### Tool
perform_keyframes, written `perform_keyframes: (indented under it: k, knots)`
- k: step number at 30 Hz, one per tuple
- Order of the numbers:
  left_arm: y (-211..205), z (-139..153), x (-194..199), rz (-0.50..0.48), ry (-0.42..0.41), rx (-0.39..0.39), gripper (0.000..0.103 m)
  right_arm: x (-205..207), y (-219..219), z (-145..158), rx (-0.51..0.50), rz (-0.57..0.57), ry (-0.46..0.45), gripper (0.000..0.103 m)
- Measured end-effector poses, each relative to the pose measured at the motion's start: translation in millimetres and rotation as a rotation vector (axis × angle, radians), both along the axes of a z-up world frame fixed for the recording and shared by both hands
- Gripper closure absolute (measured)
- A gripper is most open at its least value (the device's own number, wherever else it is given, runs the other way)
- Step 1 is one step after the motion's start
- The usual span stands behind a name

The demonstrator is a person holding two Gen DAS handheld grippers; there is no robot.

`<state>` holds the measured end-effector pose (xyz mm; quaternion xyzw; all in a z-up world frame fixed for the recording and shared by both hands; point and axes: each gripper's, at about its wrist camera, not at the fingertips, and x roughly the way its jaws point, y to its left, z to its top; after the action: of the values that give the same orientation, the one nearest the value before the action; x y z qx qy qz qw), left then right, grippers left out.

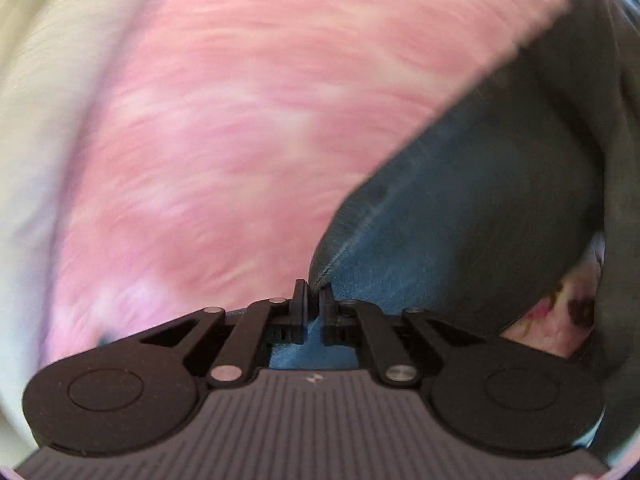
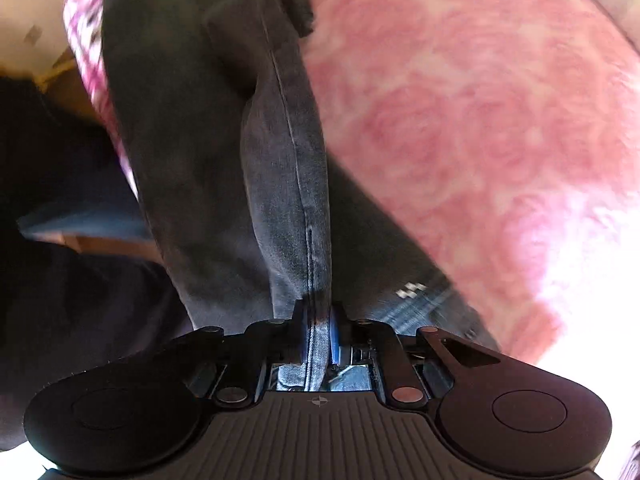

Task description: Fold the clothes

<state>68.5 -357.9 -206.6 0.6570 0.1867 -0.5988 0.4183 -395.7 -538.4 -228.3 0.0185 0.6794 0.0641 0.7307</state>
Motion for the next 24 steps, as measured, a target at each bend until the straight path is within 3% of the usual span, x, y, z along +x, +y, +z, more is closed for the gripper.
perform_keyframes:
  k: [4, 7, 9, 12, 14, 16, 18, 24]
  knots:
    - [9.1, 47.9, 44.5, 0.193, -0.070, -0.115, 0.100, 22.8, -45.1, 58.5, -0.102, 0.032, -0.078, 0.095]
    - [14.9, 81.1, 75.7, 0.331, -0.120, -0.196, 0.100, 63.3, -94.0, 88.9, -0.246, 0.054, -0.172, 0.095]
    - [5.2, 68.1, 68.0, 0.326, -0.125, -0.190, 0.099, 98.3, -129.2, 82.8, -0.334, 0.082, -0.197, 0.094]
    - [-9.2, 48.6, 56.5, 0.318, -0.132, -0.182, 0.095, 140.6, -177.4, 44.1, -0.406, 0.065, -0.228, 0.093]
    - [-18.9, 35.6, 48.9, 0.312, -0.137, -0.176, 0.091, 157.5, -200.9, 31.1, -0.480, -0.013, -0.242, 0.091]
    - [-28.5, 22.6, 41.2, 0.307, -0.142, -0.170, 0.082, 152.7, -214.9, 37.7, -0.482, -0.158, -0.299, 0.076]
    - [-38.3, 9.7, 32.7, 0.298, -0.142, -0.164, 0.068, 133.9, -223.9, 44.7, -0.453, -0.305, -0.342, 0.047]
    - [-89.9, -23.9, -39.6, 0.142, 0.041, -0.140, 0.065, 44.2, -228.3, 3.7, -0.299, -0.601, -0.176, 0.043]
